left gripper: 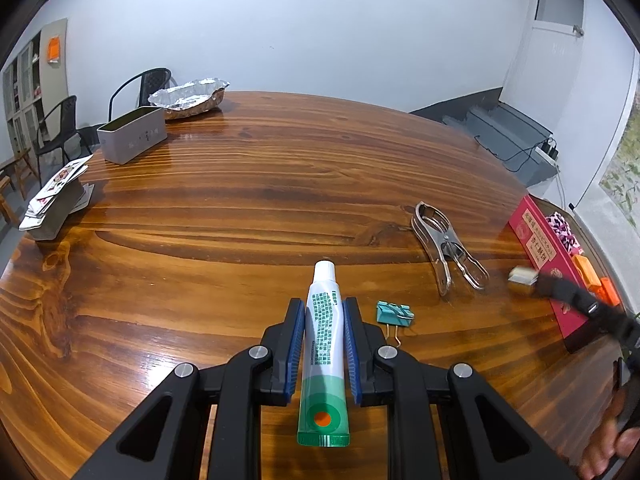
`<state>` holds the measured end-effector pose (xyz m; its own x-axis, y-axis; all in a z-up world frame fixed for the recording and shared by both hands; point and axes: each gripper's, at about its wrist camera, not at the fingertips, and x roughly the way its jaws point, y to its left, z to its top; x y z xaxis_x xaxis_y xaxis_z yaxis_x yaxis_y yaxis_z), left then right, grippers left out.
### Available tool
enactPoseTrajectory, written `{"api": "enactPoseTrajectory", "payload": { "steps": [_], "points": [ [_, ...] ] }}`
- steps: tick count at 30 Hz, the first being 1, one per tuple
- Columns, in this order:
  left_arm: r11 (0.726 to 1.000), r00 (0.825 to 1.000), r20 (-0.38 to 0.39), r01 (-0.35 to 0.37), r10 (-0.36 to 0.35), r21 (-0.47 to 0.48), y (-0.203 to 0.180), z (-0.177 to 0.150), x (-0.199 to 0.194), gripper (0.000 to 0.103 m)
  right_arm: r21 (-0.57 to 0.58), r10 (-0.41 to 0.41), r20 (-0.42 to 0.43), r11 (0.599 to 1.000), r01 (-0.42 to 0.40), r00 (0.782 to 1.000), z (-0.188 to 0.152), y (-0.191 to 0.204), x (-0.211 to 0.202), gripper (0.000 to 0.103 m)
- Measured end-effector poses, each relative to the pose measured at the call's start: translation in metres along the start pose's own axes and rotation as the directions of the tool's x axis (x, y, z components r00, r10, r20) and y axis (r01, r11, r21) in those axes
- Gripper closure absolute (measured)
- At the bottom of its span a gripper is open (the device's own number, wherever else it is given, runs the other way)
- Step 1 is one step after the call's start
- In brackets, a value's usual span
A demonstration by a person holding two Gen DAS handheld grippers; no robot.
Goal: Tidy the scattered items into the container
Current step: 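Carry the toothpaste tube and brown bottle over the red tin with both tools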
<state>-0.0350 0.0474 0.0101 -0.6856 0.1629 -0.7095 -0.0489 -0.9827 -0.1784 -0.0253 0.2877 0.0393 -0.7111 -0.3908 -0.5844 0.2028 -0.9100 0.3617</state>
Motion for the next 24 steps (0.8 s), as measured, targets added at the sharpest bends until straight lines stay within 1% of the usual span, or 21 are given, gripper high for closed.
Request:
{"api": "enactPoseTrajectory", "payload": {
  "steps": [2, 5, 8, 12, 15, 19, 22, 24],
  "points": [
    [1.000, 1.000, -0.005, 0.003, -0.003, 0.007, -0.004, -0.001, 0.001, 0.082, 0.019, -0.037, 0.051, 0.999, 0.036, 0.998, 0.004, -0.009, -0.016, 0.081],
    [1.000, 1.000, -0.010, 0.011, -0.011, 0.009, -0.008, -0.001, 0.001, 0.082, 0.051, -0.103, 0.119, 0.994, 0.097, 0.988, 0.009, -0.025, -0.040, 0.081],
    [1.000, 1.000, -0.009, 0.018, -0.017, 0.009, -0.013, -0.001, 0.000, 0.082, 0.088, -0.165, 0.167, 0.984, 0.152, 0.972, 0.011, -0.043, -0.062, 0.081],
    [0.999, 1.000, -0.005, 0.031, -0.031, 0.026, -0.027, -0.001, -0.003, 0.082, 0.124, -0.253, 0.213, 0.965, 0.231, 0.944, 0.009, -0.064, -0.087, 0.081],
    [0.998, 0.999, -0.006, 0.046, -0.046, 0.050, -0.043, 0.000, -0.005, 0.082, 0.159, -0.310, 0.234, 0.947, 0.278, 0.922, 0.007, -0.082, -0.102, 0.081],
    [0.994, 0.998, -0.004, 0.068, -0.068, 0.089, -0.068, 0.002, -0.010, 0.082, 0.178, -0.377, 0.241, 0.923, 0.341, 0.894, 0.002, -0.097, -0.109, 0.081],
    [0.989, 0.996, -0.004, 0.090, -0.091, 0.119, -0.088, 0.005, -0.015, 0.083, 0.187, -0.392, 0.227, 0.916, 0.355, 0.891, -0.001, -0.108, -0.107, 0.081],
    [0.984, 0.994, -0.003, 0.105, -0.105, 0.143, -0.102, 0.007, -0.017, 0.083, 0.202, -0.381, 0.214, 0.918, 0.340, 0.900, -0.003, -0.117, -0.105, 0.081]
  ]
}}
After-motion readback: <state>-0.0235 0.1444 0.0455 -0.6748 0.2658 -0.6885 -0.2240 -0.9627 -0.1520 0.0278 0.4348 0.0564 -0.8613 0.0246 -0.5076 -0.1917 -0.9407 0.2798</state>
